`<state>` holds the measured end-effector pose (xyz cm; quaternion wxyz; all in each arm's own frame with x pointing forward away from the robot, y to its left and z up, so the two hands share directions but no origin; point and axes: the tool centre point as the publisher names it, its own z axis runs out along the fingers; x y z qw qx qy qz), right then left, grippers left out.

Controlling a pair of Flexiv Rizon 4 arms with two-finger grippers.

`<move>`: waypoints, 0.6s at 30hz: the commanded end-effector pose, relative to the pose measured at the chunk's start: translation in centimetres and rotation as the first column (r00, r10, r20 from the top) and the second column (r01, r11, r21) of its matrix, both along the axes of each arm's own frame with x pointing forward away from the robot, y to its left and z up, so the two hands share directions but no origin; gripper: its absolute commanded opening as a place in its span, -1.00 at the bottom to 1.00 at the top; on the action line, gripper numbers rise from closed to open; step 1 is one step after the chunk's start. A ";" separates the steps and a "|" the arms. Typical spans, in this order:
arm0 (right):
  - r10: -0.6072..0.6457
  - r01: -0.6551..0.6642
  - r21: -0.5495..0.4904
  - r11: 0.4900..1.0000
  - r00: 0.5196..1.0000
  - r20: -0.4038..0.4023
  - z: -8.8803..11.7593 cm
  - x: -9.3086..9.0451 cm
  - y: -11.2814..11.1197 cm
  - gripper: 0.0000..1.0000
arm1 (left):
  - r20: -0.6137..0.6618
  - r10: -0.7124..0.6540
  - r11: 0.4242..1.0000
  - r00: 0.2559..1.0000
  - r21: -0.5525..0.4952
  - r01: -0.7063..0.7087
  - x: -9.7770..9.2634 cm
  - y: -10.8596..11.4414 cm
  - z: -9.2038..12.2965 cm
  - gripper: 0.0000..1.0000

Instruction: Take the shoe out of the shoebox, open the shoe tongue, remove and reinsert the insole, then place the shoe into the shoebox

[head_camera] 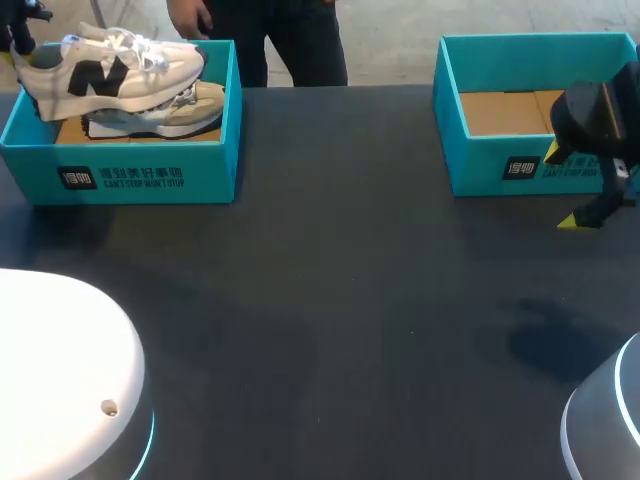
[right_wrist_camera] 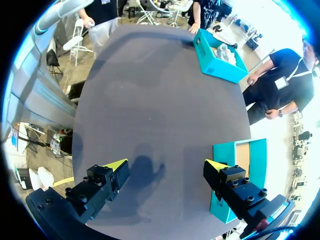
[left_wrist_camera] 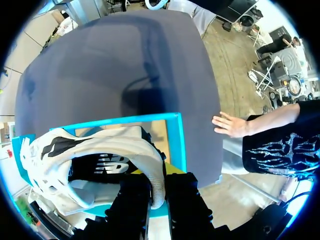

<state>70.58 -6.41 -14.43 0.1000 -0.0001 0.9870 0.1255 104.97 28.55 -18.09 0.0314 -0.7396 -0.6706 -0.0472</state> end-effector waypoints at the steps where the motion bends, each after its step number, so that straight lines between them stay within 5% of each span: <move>1: 0.000 0.000 -0.003 1.000 1.000 -0.004 -0.1 0.2 0.1 1.00 | -0.009 0.014 1.000 1.000 0.012 -0.014 -1.5 -0.6 1.5 -1.00; 18: 0.000 0.000 -0.003 1.000 1.000 -0.004 -0.1 0.2 0.1 1.00 | -0.009 0.031 0.999 0.999 -0.009 -0.031 -9.8 -7.0 3.6 -1.00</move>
